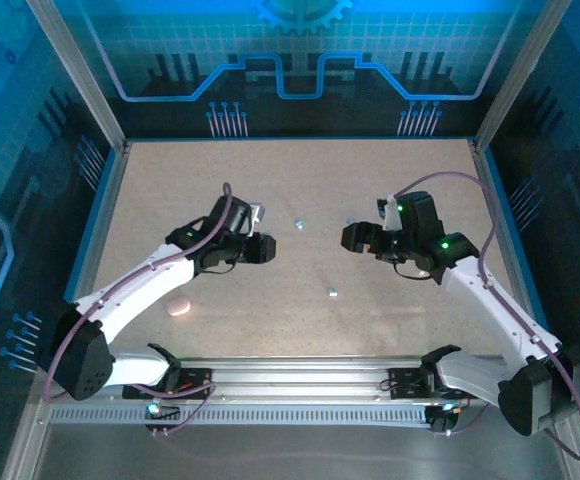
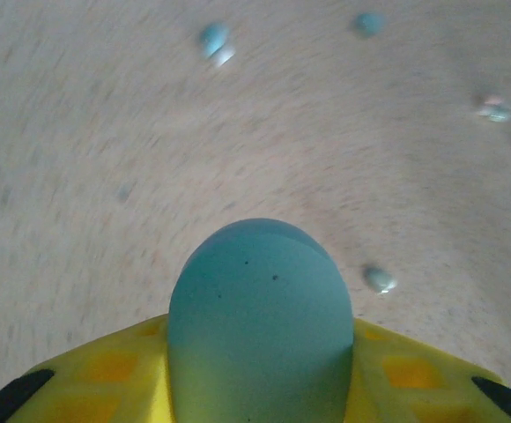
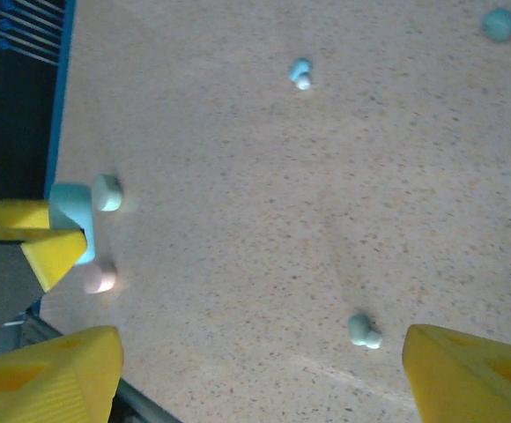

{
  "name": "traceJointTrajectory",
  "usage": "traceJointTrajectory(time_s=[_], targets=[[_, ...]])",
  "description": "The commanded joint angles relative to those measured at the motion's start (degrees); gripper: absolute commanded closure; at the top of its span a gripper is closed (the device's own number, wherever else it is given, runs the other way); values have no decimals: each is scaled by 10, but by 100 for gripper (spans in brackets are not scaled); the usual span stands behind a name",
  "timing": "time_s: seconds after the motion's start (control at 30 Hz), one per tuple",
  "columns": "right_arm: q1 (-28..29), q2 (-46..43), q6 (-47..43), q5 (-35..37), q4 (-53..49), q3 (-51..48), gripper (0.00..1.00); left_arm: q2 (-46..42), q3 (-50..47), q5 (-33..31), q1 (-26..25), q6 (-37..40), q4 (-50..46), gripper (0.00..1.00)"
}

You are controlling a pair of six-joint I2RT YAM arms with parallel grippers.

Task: Insert the wireless bluetooth earbuds into the charging case

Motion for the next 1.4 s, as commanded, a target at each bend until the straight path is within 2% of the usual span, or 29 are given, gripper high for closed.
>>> traceJointTrajectory(time_s=[0.0, 0.17, 0.33, 0.57, 0.77, 0.93, 1.1, 1.17, 1.23, 1.37], targets=[[2, -5, 35, 26, 26, -36, 16, 16, -13, -97, -28, -166, -26, 82], [2, 2, 48, 9, 45, -63, 16, 64, -16, -154, -74, -250, -27, 82], [1, -1, 33, 19, 43, -69, 16, 139, 21, -180, -112, -309, -48, 81], [-2, -7, 17, 32, 39, -79, 16, 234, 67, -174, -151, -402, -71, 82], [-7, -10, 13, 36, 41, -87, 16, 280, 82, -166, -171, -469, -77, 79], [-8, -10, 8, 40, 50, -97, 16, 281, 90, -178, -175, -478, -88, 66], [-3, -6, -4, 42, 88, -114, 16, 255, 77, -183, -175, -474, -78, 41], [5, -5, -13, 47, 104, -118, 17, 240, 71, -191, -174, -466, -74, 37], [20, -1, -27, 56, 122, -121, 17, 222, 63, -196, -174, -458, -66, 26], [76, 21, -70, 87, 158, -114, 18, 152, 34, -232, -164, -420, -61, 22]])
